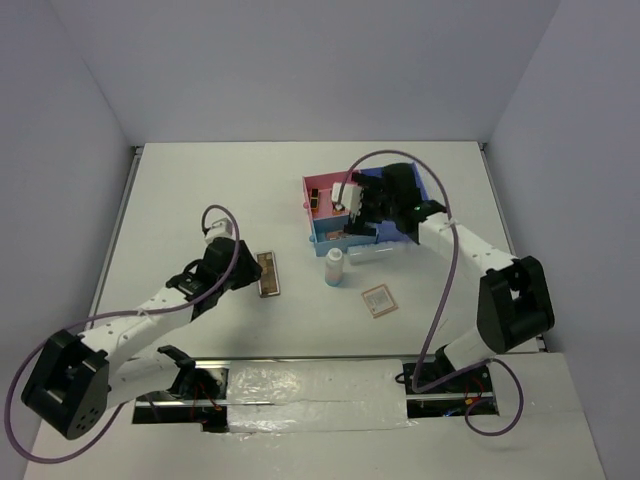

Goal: Organize the makeup

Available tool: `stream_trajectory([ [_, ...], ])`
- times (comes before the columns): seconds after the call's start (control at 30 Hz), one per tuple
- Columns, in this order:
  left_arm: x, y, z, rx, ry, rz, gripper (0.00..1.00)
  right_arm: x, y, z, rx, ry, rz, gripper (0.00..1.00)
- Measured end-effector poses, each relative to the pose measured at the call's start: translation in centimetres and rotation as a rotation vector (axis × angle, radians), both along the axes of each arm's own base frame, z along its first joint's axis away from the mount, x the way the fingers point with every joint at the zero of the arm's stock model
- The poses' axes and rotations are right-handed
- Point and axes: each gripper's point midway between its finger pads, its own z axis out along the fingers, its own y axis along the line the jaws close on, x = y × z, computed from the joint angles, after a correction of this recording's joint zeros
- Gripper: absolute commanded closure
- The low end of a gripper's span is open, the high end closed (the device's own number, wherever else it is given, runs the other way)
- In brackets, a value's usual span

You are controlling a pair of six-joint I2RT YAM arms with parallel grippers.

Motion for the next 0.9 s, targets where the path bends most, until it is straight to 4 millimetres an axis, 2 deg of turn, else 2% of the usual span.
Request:
stream_trajectory([
  [0.03, 0.1, -0.1, -0.2, 0.005, 0.013, -0.004, 0.44, 0.2, -0.3, 1.2, 0.021, 0.014, -0.003, 0.01],
  [0.07, 0.3, -0.3, -0.4, 0.011, 0.028, -0.007, 0.34, 0.5, -0.7, 2.9, 0.05, 0.021, -0.013, 0.0],
  [0.13, 0.7, -0.6, -0.7, 0.026, 0.056, -0.012, 0.23, 0.6, -1.6, 5.8, 0.107, 0.032, -0.034, 0.0],
  [0.17, 0.9, -0.8, -0.8, 0.031, 0.067, -0.013, 0.14, 0.3, -2.1, 7.2, 0.134, 0.034, -0.039, 0.0],
  [0.27, 1.6, -1.2, -1.3, 0.066, 0.107, -0.025, 0.08, -1.8, -3.7, 9.9, 0.201, 0.047, -0.071, 0.0],
  [0.33, 2.1, -1.6, -1.7, 0.088, 0.137, -0.031, 0.07, -3.7, -4.1, 11.0, 0.239, 0.046, -0.078, 0.0],
  [0.43, 2.7, -2.1, -2.4, 0.125, 0.188, -0.039, 0.07, -6.3, -4.6, 11.4, 0.282, 0.058, -0.093, 0.0],
  [0.53, 3.0, -2.5, -3.4, 0.17, 0.239, -0.042, 0.08, -7.7, -5.8, 10.7, 0.32, 0.093, -0.14, 0.0],
  [0.7, 3.2, -3.0, -4.8, 0.243, 0.313, -0.048, 0.09, -8.2, -7.5, 9.2, 0.358, 0.151, -0.225, 0.01],
  [0.9, 3.8, -2.8, -6.1, 0.332, 0.367, -0.04, 0.12, -8.5, -8.0, 9.2, 0.4, 0.174, -0.256, 0.01],
])
